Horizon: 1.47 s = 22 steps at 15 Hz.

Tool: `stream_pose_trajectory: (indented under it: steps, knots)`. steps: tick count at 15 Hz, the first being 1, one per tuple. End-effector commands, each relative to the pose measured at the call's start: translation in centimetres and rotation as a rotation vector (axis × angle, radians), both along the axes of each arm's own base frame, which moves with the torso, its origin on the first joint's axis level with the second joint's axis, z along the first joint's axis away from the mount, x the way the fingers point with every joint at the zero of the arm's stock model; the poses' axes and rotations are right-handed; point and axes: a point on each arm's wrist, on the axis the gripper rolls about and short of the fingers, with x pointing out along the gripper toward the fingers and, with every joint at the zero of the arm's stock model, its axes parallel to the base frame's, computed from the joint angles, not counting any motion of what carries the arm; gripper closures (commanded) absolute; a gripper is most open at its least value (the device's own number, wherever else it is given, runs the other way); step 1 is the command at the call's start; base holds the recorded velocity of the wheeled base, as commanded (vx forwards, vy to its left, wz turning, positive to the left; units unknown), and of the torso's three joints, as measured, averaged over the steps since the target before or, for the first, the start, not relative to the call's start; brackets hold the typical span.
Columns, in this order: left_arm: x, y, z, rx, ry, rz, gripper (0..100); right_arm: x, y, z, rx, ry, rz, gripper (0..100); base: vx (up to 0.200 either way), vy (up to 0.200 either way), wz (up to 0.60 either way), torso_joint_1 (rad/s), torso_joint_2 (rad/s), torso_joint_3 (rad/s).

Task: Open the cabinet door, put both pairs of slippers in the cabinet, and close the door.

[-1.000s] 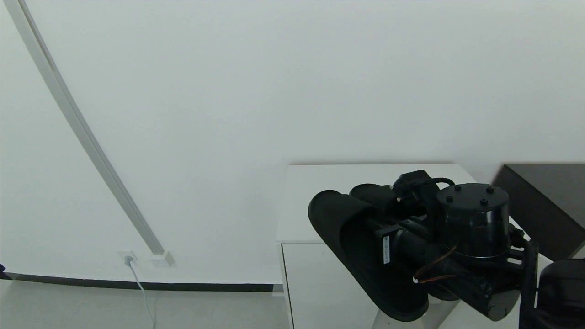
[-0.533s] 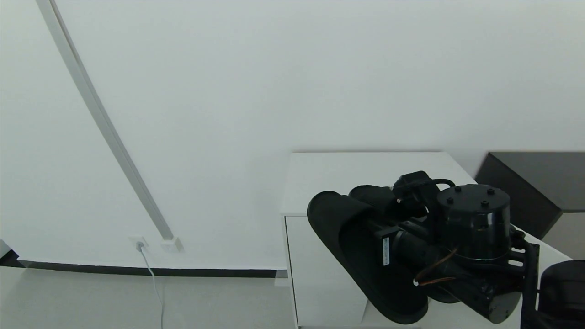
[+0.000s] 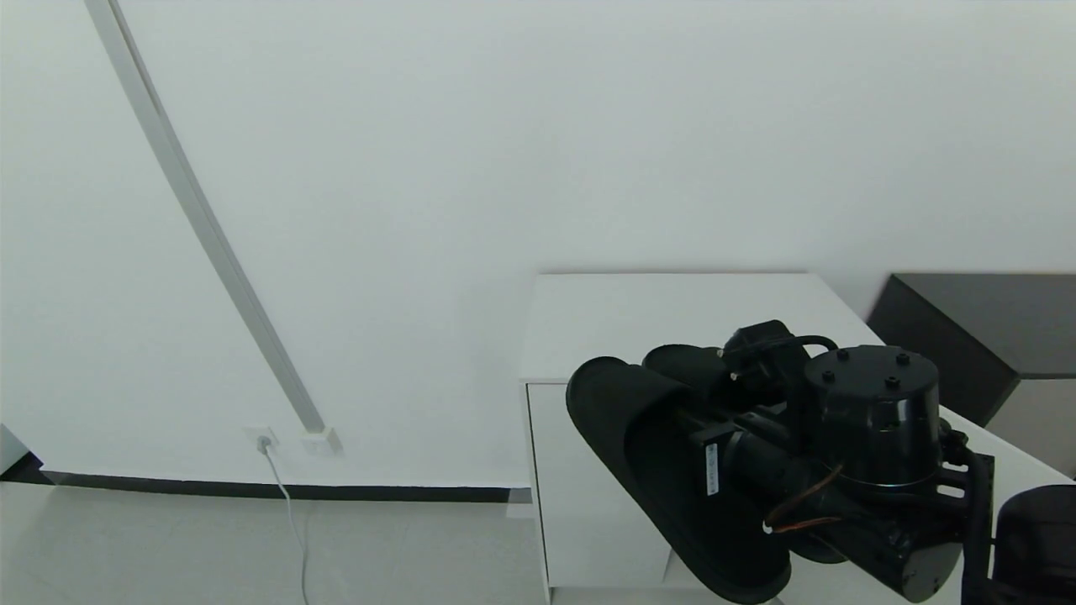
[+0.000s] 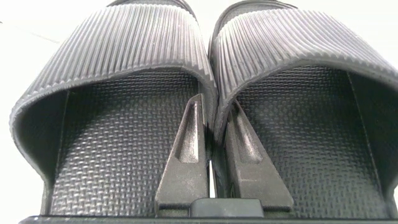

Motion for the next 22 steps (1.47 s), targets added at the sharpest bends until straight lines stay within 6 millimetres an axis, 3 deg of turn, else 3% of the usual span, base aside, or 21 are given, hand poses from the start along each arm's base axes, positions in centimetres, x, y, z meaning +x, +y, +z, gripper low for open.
stream_pose_trajectory:
  steps: [1, 4, 19, 22]
  knots:
    - [0.01, 0.0, 0.0, 0.0, 0.001, 0.0, 100, -0.02, 0.11, -0.17, -0.004, 0.004, 0.003, 100, 0.0, 0.0, 0.0, 0.0, 0.0, 0.0]
    - [0.01, 0.0, 0.0, 0.0, 0.001, 0.0, 100, 0.05, 0.18, -0.33, -0.008, 0.007, 0.002, 100, 0.0, 0.0, 0.0, 0.0, 0.0, 0.0]
    - [0.01, 0.0, 0.0, 0.0, 0.001, 0.0, 100, 0.19, -0.39, -1.02, -0.02, 0.015, -0.018, 100, 0.0, -0.2, 0.0, 0.002, 0.0, 0.004]
    - [0.01, 0.0, 0.0, 0.0, 0.001, 0.0, 100, 0.17, -0.41, -0.98, -0.019, 0.014, -0.018, 100, 0.0, 0.0, 0.0, 0.0, 0.0, 0.0]
